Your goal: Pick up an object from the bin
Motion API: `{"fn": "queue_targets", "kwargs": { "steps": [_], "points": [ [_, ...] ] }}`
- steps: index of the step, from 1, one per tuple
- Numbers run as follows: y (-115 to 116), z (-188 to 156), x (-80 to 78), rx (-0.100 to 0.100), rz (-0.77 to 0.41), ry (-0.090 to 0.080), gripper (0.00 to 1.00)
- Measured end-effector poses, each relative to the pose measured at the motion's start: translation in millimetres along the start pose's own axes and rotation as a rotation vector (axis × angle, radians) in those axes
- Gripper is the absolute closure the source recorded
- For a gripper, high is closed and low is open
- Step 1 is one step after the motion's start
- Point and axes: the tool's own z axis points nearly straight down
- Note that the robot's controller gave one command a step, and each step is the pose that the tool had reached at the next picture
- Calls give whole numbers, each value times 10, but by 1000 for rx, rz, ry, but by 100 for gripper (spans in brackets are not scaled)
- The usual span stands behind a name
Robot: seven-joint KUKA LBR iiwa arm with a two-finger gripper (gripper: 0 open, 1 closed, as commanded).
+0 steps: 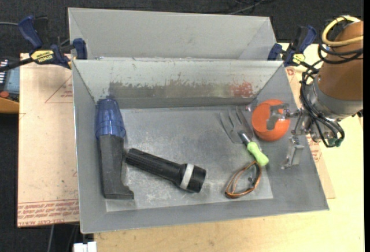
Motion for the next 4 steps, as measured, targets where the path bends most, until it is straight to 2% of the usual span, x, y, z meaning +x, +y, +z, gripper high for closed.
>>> {"fn": "queue_targets", "kwargs": {
  "steps": [1,2,3,4],
  "points": [
    [0,0,0,0,0,0,0],
    [72,93,11,3,3,-8,0],
    [76,-211,-130,2,-129,-9,0],
    [420,970,-32,-5,-93,4,100]
  ]
}}
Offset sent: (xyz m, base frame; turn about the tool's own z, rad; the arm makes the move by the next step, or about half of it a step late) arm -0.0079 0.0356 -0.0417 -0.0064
